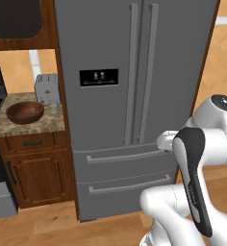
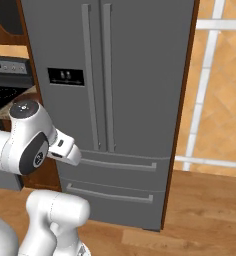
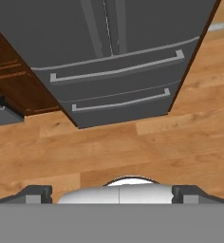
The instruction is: Grab a lemon wedge from the fridge and one ice cube from the ice bowl, and put them in the glass of lemonade.
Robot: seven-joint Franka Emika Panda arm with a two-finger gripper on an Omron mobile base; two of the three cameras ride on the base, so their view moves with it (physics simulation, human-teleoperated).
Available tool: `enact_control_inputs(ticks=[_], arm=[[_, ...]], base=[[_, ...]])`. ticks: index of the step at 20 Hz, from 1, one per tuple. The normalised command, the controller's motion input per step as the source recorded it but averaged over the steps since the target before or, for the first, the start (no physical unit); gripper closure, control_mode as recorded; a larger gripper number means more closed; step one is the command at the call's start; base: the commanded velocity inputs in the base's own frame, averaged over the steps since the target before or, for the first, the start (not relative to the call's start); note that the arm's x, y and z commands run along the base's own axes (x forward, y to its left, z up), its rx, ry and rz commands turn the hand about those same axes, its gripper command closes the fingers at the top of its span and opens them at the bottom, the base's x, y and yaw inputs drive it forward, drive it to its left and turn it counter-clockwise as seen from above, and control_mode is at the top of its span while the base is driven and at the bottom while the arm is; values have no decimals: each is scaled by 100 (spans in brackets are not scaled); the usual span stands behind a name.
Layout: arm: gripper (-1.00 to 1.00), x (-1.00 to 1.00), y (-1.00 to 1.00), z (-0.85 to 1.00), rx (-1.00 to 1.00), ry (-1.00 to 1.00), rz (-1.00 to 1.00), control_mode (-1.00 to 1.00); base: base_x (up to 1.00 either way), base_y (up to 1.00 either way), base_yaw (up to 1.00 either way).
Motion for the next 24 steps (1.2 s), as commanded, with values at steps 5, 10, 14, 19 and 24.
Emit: enact_control_inputs(ticks=[5, 10, 14, 19, 24], arm=[[-100, 0, 0, 0, 0, 0, 0, 100], [-100, 0, 0, 0, 0, 0, 0, -100], [-100, 0, 0, 0, 0, 0, 1, -100], [-100, 0, 0, 0, 0, 0, 0, -100], [-100, 1, -2, 39, 0, -31, 0, -100]], base=[[0, 0, 0], [0, 0, 0], [0, 0, 0], [0, 0, 0], [0, 0, 0]])
